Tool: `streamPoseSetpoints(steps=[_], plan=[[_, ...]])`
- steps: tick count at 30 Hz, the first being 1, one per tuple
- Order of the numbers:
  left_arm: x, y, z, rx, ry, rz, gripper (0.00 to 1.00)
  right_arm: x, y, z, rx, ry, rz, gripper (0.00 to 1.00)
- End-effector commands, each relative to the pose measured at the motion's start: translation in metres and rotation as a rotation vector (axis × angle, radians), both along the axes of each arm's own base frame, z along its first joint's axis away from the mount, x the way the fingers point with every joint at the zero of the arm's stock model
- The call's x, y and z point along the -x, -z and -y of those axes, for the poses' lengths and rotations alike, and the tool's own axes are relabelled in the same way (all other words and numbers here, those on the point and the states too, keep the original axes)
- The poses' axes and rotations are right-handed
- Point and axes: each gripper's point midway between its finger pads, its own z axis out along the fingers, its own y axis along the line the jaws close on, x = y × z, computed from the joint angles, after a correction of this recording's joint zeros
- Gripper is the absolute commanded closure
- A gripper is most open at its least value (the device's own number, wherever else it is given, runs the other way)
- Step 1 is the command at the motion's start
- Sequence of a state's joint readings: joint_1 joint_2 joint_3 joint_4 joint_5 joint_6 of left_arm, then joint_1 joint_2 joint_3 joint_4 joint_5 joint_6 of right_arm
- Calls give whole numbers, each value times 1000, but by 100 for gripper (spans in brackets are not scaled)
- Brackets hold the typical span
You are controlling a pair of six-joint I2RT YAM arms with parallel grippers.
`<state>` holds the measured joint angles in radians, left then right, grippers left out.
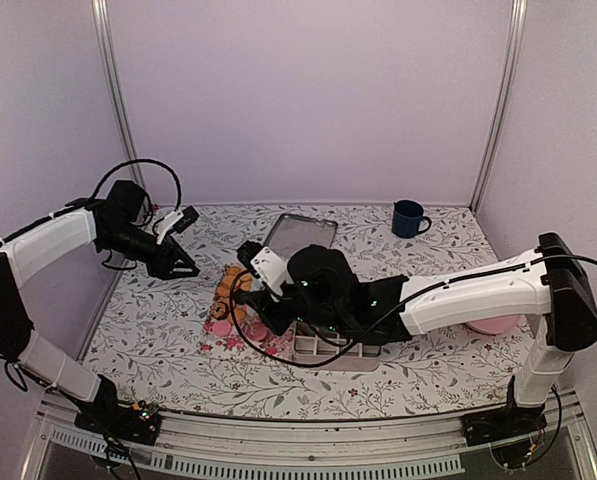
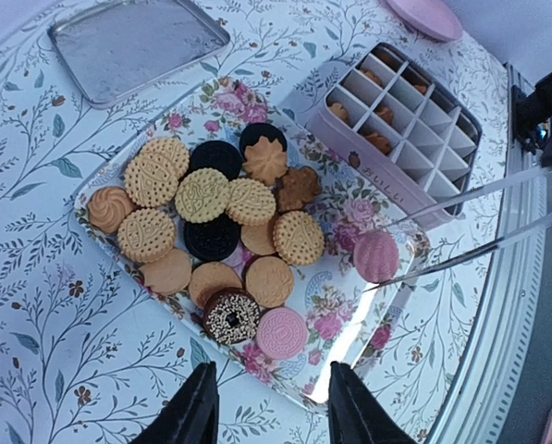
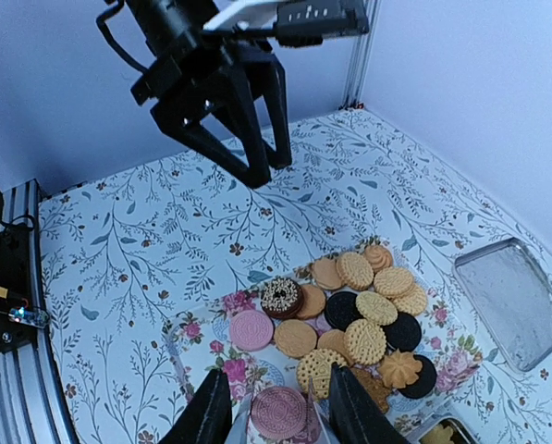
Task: Pack the cookies
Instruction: Pick up the fake cookies from the plate, then place the fake cookies on the plate.
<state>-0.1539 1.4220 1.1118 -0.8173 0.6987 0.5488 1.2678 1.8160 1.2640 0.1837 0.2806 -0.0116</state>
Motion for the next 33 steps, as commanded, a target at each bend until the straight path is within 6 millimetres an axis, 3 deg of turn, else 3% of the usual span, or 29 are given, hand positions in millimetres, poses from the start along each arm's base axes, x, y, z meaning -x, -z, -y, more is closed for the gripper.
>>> streamPoseSetpoints(steps=[1, 6, 14, 22, 33], plan=[[-4, -3, -1, 3, -3, -4, 59, -5, -97, 29, -183, 42, 91, 79], [-5, -3, 0, 5, -1, -5, 59, -3, -96, 72, -167, 89, 68, 79], [-5, -5, 2, 24, 5, -15, 59, 3, -64, 125, -137, 182, -49, 79], [-5, -3, 3, 25, 7, -19, 59, 1, -50, 140, -128, 234, -74, 78], [-3, -1, 3, 21, 9, -23, 59, -11, -52, 149, -141, 281, -48, 78]])
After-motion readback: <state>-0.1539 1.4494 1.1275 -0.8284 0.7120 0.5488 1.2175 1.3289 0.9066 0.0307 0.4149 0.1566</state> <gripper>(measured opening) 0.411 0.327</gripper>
